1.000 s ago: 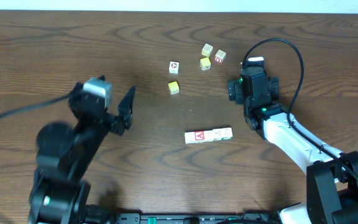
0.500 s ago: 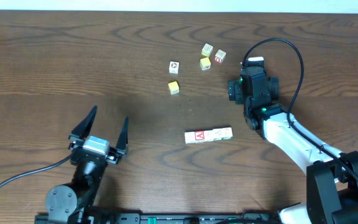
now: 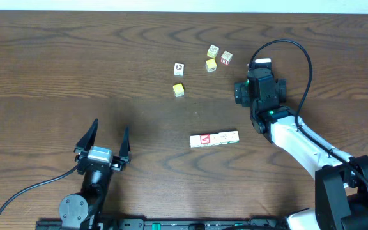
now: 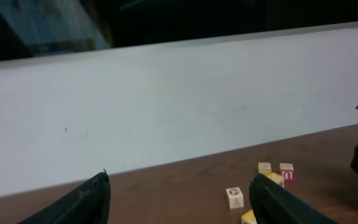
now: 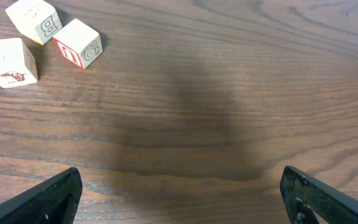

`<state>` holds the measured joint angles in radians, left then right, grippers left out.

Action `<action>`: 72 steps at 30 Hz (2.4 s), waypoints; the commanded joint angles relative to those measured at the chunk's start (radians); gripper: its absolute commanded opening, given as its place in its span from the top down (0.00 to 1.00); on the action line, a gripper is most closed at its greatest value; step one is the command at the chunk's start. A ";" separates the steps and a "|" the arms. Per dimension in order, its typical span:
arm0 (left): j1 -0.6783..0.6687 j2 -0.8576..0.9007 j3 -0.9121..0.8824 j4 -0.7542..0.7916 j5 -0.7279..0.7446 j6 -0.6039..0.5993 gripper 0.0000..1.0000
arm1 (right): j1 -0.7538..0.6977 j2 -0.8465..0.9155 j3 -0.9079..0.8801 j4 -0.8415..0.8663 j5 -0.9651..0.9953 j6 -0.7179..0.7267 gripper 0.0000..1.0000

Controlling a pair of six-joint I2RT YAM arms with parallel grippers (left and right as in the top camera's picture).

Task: Lift 5 blocks

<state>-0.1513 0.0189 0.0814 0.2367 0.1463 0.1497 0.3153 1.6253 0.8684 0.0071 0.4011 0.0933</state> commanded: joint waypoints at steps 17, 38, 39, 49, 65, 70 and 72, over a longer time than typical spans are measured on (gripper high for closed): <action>0.090 -0.018 -0.077 -0.229 -0.054 -0.108 0.28 | -0.006 0.006 0.001 -0.001 0.012 -0.013 0.01; 0.089 -0.013 -0.077 -0.301 -0.054 -0.133 0.28 | -0.006 0.006 0.001 -0.002 0.012 -0.013 0.01; 0.089 -0.013 -0.077 -0.301 -0.054 -0.133 0.28 | -0.006 0.003 0.001 -0.008 0.009 -0.013 0.01; 0.089 -0.013 -0.077 -0.301 -0.054 -0.133 0.28 | 0.065 -0.426 -0.001 -0.388 0.005 -0.013 0.01; 0.089 -0.013 -0.077 -0.301 -0.054 -0.133 0.28 | -0.130 -1.321 -0.359 -0.273 -0.251 -0.023 0.01; 0.089 -0.013 -0.077 -0.301 -0.054 -0.133 0.28 | -0.181 -1.519 -0.561 -0.171 -0.278 0.052 0.01; 0.089 -0.013 -0.077 -0.301 -0.054 -0.133 0.28 | -0.187 -1.565 -0.606 -0.152 -0.278 0.052 0.01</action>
<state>-0.0669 0.0109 0.0151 -0.0223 0.0753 0.0250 0.1471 0.1299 0.3141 -0.1726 0.1635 0.1143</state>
